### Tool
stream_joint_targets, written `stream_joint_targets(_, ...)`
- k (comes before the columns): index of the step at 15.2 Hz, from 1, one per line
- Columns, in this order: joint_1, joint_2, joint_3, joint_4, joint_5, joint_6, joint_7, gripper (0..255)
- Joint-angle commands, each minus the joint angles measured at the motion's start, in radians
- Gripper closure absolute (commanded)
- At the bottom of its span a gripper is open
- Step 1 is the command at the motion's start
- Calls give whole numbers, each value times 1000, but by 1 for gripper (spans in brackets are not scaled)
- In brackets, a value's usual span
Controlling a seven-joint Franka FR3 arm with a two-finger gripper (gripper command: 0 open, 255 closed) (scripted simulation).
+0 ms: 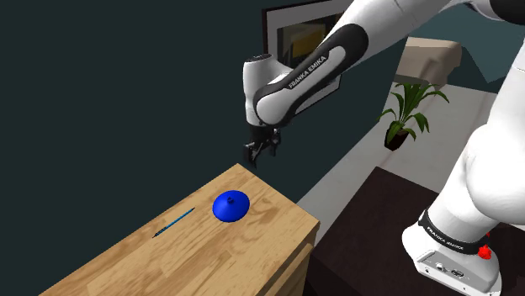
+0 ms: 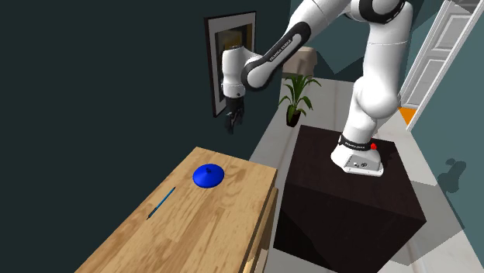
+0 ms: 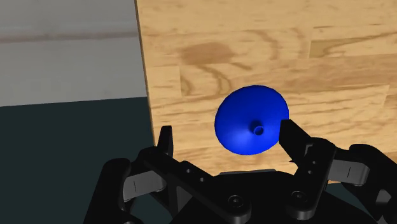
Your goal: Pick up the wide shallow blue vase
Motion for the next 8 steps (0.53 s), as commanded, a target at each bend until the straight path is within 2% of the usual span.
stream_joint_targets(1, 9, 76, 2, 44, -18, 33, 18, 0)
stream_joint_targets(8, 68, 344, -7, 259, -81, 90, 87, 0)
